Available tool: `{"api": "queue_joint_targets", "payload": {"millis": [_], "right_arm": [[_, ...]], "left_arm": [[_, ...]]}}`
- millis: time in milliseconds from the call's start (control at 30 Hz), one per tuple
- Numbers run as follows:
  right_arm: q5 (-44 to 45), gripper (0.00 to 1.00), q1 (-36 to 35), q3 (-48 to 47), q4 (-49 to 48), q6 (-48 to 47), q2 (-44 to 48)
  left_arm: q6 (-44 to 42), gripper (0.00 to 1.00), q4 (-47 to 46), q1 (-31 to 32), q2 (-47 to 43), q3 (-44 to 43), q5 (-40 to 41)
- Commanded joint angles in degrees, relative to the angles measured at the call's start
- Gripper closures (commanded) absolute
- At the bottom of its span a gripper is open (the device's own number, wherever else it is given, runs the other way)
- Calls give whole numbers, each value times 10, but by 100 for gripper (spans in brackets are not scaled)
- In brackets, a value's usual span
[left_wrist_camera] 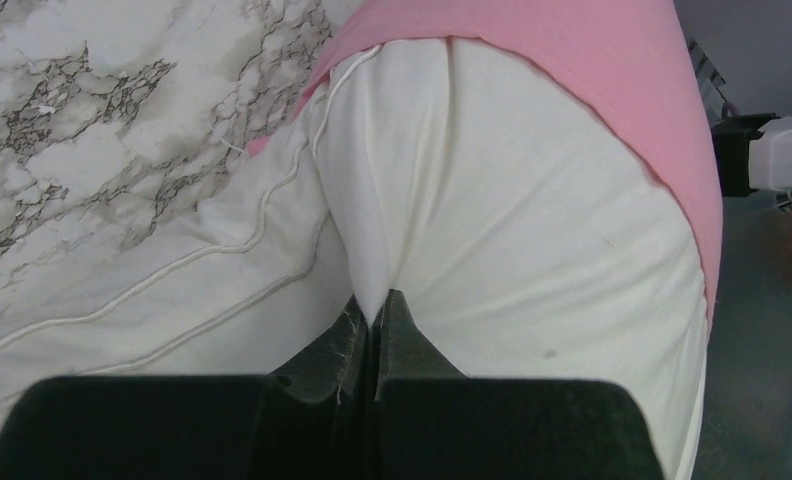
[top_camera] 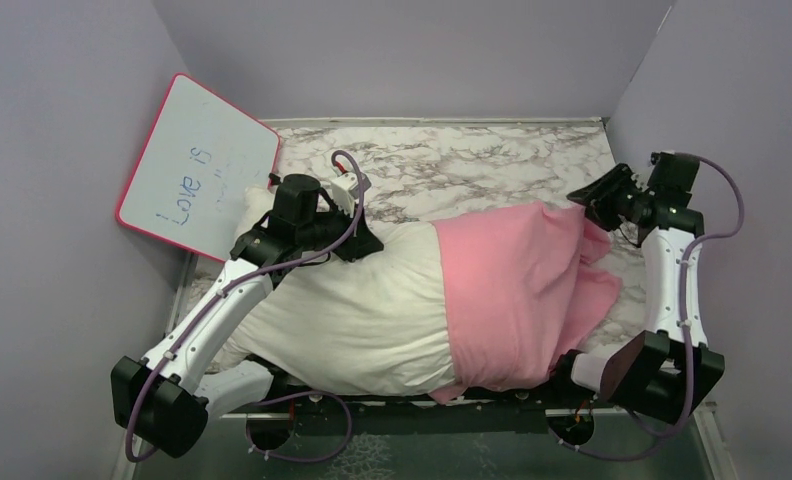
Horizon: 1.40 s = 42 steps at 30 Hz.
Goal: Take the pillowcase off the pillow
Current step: Remove the pillow from the pillowcase.
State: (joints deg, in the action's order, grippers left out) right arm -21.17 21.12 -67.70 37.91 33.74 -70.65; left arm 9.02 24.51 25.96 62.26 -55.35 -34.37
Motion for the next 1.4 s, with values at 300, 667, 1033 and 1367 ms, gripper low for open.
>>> {"api": "queue_joint_targets", "payload": {"millis": [300, 667, 1033, 1367], "right_arm": [[-222, 21, -25, 72, -8, -17, 62], [-111, 23, -136, 82, -61, 84, -23], [135, 100, -137, 50, -42, 72, 23], [315, 99, -136, -79, 0, -1, -15]], "left_arm": [[32, 100, 48, -5, -5, 0, 4], [49, 100, 42, -5, -19, 10, 0], [50, 100, 43, -5, -30, 19, 13], [37, 100, 54, -5, -36, 24, 26]]}}
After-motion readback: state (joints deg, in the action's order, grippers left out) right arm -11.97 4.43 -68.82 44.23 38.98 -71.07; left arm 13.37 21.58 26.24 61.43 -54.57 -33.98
